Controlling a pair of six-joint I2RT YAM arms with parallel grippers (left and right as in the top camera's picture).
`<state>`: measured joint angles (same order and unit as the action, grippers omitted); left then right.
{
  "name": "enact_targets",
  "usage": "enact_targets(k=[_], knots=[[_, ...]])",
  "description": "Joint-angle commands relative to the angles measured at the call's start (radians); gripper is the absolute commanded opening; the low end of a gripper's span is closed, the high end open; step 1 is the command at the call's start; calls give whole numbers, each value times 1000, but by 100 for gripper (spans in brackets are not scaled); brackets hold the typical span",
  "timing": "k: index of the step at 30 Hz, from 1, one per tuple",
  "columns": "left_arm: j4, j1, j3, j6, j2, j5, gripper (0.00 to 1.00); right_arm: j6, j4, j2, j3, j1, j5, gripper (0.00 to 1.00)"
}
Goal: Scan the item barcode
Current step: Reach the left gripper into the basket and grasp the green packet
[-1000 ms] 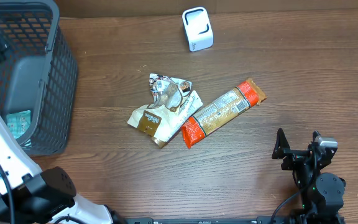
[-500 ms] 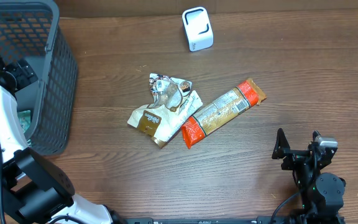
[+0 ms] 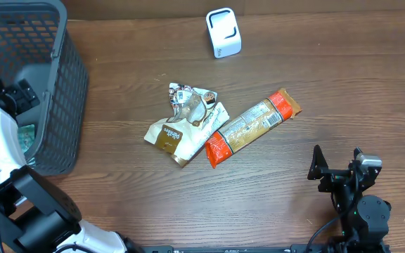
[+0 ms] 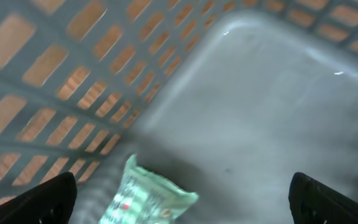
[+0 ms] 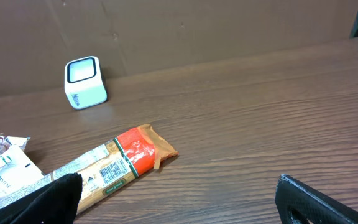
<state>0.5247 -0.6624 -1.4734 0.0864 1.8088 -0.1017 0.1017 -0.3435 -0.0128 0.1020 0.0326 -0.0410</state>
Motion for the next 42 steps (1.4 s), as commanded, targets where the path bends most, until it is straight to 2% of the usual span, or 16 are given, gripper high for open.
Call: enact_targets(k=[1, 12, 20, 30, 32, 34, 36, 38, 42], knots=[[-45, -32, 66, 75, 3, 32, 100, 2, -18, 9, 7, -4, -6, 100], [-285, -53, 254, 163, 7, 16, 98, 2, -18, 9, 7, -4, -6, 100], [-309, -80, 267, 165, 83, -10, 99, 2, -18, 9, 7, -4, -6, 100], [-286, -80, 267, 160, 175, -7, 79, 2, -18, 9, 7, -4, -6, 100], [-277, -79, 267, 157, 181, -6, 71, 2, -18, 9, 7, -4, -6, 100], [-271, -79, 267, 140, 182, -5, 52, 2, -18, 9, 7, -4, -6, 100], [-276, -79, 266, 117, 180, -5, 22, 2, -18, 9, 7, -4, -6, 100], [-283, -77, 264, 88, 175, -5, 4, 2, -18, 9, 7, -4, -6, 100], [-274, -70, 226, 17, 142, -2, 4, 2, -18, 9, 7, -4, -6, 100]])
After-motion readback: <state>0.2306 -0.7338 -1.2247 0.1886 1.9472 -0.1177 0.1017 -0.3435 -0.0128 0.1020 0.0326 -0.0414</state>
